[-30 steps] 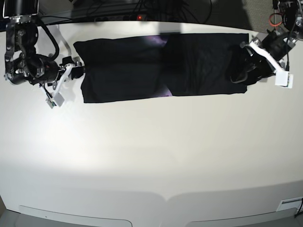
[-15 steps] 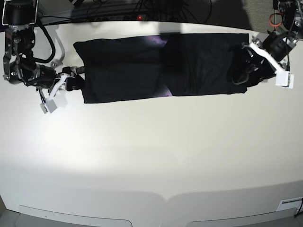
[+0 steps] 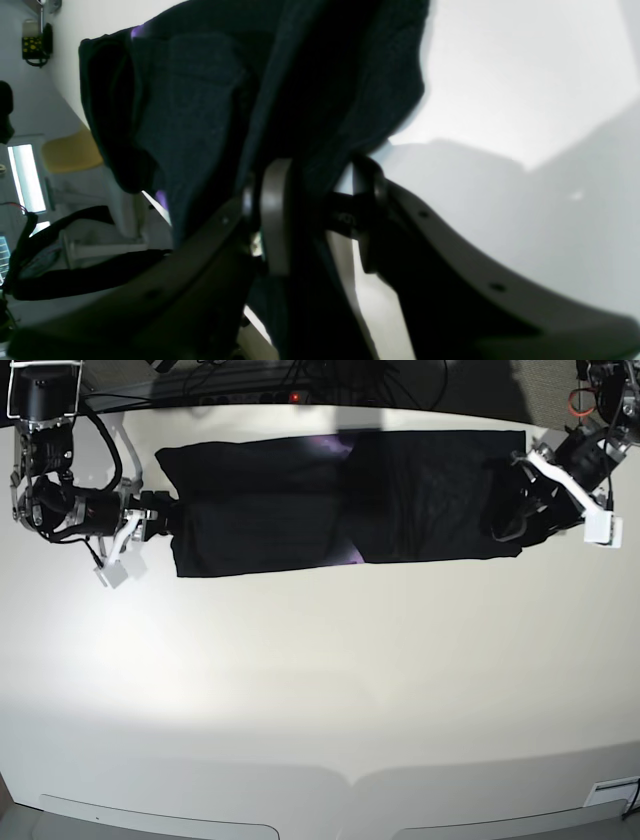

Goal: Fold the T-shirt properly
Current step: 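Hold both strip ends and tug them apart to straighten the strip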

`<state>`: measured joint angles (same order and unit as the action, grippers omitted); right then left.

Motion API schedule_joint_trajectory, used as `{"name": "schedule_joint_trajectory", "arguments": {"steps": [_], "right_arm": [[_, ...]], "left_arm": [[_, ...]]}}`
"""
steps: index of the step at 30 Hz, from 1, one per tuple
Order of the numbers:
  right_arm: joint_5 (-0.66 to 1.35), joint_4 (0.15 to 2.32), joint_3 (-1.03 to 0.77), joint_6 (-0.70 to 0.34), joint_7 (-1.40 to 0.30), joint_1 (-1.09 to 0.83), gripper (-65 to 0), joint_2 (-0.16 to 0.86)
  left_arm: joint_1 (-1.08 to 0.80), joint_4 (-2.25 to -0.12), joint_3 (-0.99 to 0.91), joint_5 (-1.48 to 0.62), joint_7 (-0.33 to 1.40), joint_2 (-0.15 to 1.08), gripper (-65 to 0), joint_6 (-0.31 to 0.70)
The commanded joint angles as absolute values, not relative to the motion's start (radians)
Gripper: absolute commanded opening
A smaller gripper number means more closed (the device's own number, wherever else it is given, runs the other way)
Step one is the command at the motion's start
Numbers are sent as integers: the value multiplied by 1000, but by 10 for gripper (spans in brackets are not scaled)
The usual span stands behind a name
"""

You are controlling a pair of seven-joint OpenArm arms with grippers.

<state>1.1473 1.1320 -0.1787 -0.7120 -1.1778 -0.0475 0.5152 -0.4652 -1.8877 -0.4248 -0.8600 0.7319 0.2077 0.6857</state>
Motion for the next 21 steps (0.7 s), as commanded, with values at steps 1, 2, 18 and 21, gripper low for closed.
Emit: {"name": "schedule_joint_trajectory", "arguments": {"steps": [1,2,18,21], "right_arm": [[1125,1133,-177,-698,-1213,-50,-440,529],[1143,1133,-177,-698,-1213,-50,-440,529],[1242,1133,-177,-698,-1224,-50,-440,530],[1242,1133,-177,-698,-1224,-50,-440,532]], "left_arm": [[-465,-1905,-429,-879,702,216,-380,698],[-465,-1905,-429,-879,702,216,-380,698],[-465,-1905,-429,-878,698,217,-380,698],[-465,-1905,-429,-878,698,217,-380,698]]}}
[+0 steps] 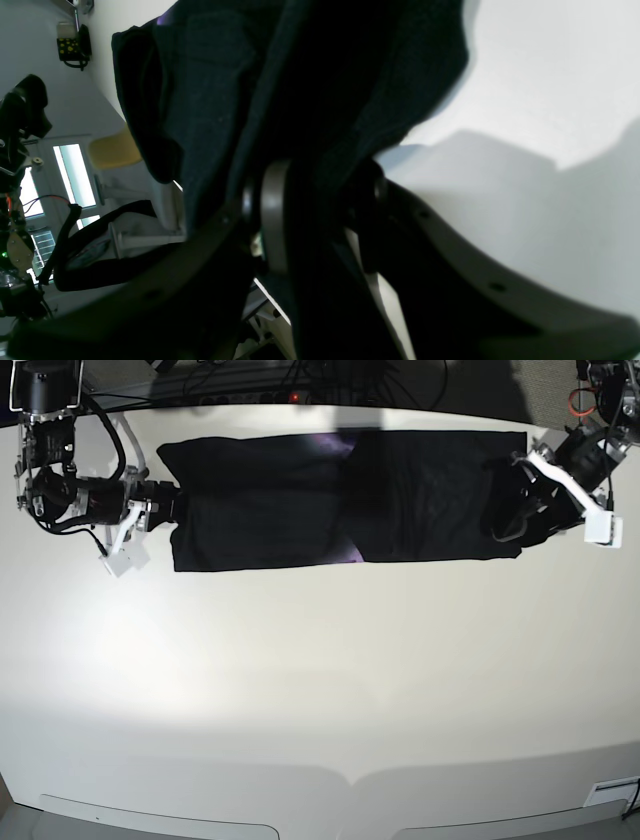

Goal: Fold the T-shirt properly
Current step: 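Hold both strip ends and tug them apart to straighten the strip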

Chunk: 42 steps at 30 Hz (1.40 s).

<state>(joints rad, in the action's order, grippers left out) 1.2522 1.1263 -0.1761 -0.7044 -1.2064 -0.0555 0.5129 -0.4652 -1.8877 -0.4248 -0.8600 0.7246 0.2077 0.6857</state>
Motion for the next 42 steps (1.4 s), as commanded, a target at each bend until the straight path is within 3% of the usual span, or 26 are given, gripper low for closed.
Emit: {"name": "schedule_joint_trajectory", "arguments": {"steps": [1,4,9,15,20,25,42], "right_arm": [[1242,1133,-177,-698,-1224,-50,-440,532],[1235,1133,-177,-698,-1224,-44,-431,532],[1234,1133,-177,-698,-1224,-44,-280,532],[1235,1133,-177,-698,-1245,-44,-277,549],[1239,1133,-177,-698,-1282,-45,-277,624],[1400,1133,-177,-698,-1285,-45,-277,671],[1339,1133,-177,-698,-1301,-45,-277,524]], "left_arm": [[-465,-1905,-429,-878,698,216,-380,698],[-465,-1905,-429,-878,698,217,-380,698],[-466,-1905,-429,-878,699,217,-380,698],[-466,-1905,-429,-879,699,217,-380,698],[-466,-1905,-429,-878,698,217,-380,698],[-465,-1905,-429,-879,694,216,-380,698],[-466,-1905,-429,-879,694,217,-380,698]]}}
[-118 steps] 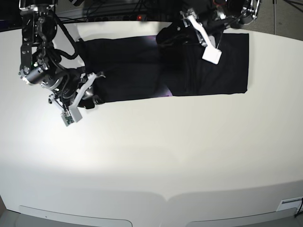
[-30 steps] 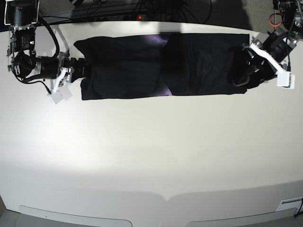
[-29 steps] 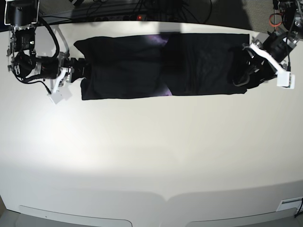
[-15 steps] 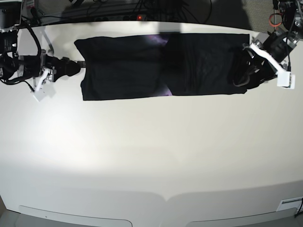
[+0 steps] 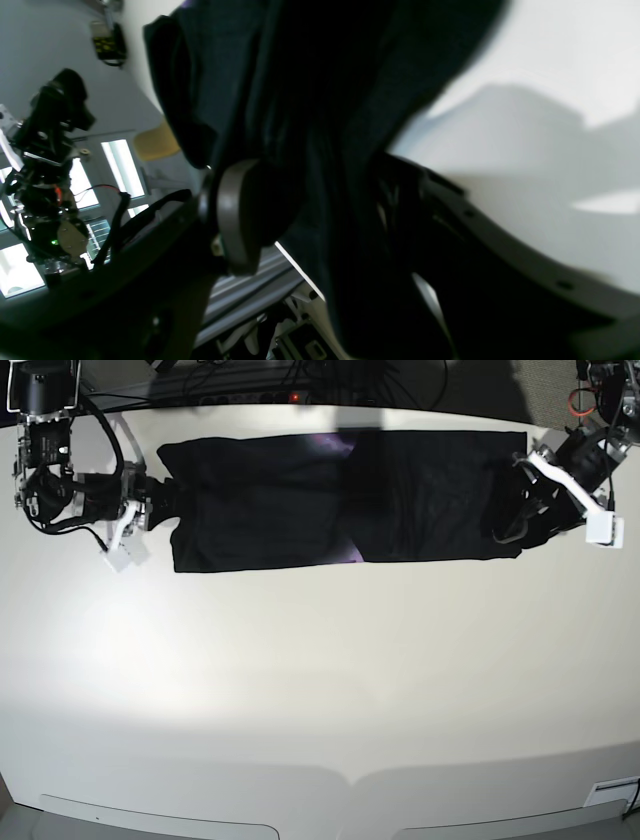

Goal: Fold the T-shirt properly
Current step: 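Hold both strip ends and tug them apart to straighten the strip, then release the left gripper and move both grippers toward the strip middle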

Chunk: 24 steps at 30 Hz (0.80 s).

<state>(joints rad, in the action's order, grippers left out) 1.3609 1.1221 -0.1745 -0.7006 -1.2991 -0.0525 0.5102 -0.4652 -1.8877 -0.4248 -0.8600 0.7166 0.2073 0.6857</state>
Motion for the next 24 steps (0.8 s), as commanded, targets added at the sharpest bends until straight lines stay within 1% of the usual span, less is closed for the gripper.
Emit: {"name": "schedule_joint_trajectory", "arguments": {"steps": [1,6,8,9,11,16,17,19,21,24], "right_arm": [[1339,1133,-177,-698,-1302,-45,-277,516],[1338,1133,-177,-698,-1302,-45,-278,508],[1338,1133,-177,-698,-1302,-45,-298,507],[1338,1133,-177,-698,-1301,-45,-322,507],[1338,1133,-177,-698,-1301,-45,-393,507],[1337,1133,-177,-698,-1265,-44,-619,508],[1335,1133,-177,-698,-1249,-44,-650,508],[1321,1133,-177,-698,-1196,-45,-650,516],[1282,1133,-177,-698,-1105,-44,-650,530],[1274,1133,-178,-698,-1015,-44,-650,575]], "left_arm": [[-466,-1905,-429,-879,694,216,-380,698],[-466,-1905,-429,-879,694,217,-380,698],[-466,-1905,-429,-879,694,217,-380,698],[-466,-1905,-429,-879,694,217,-380,698],[-465,-1905,-429,-879,694,216,-380,698],[-466,-1905,-429,-879,694,217,-380,698],[-466,-1905,-429,-879,694,217,-380,698],[-466,-1905,-429,-878,695,217,-380,698],[-466,-1905,-429,-878,695,217,-385,698],[-466,-1905,-429,-878,695,217,-386,698]]}}
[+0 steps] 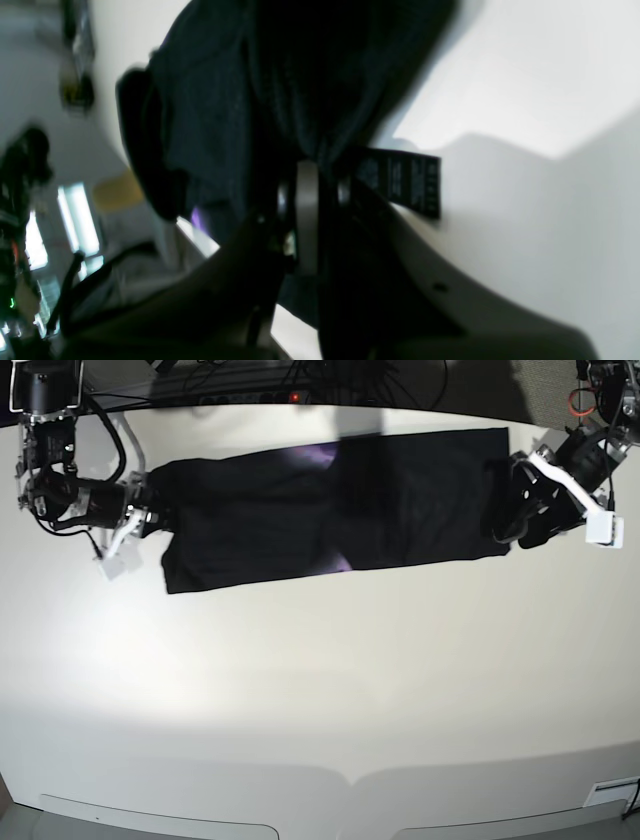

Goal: Fold the T-shirt properly
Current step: 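Release the left gripper and move both grippers toward the strip middle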

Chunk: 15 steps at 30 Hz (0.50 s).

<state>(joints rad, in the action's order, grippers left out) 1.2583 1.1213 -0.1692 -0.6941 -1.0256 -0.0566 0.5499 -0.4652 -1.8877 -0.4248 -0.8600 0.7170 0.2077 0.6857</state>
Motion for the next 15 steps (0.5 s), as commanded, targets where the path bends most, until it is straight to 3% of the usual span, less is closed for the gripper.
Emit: {"name": "schedule_joint_trajectory", "arguments": {"steps": [1,8,15], "right_arm": [[1274,1133,-178,-698,-1002,-44,-650,593],[1314,1154,-177,-698,-1015,-45,-650,712],[1319,1374,-177,-698,-1096,-45,-650,674]], "left_arm": [[-466,-1905,-429,-870,694,216,-386,698],[-466,-1903,-429,-720,686,201,-386,698],[-461,-1725,-429,-508,465,123,-386,698]]}}
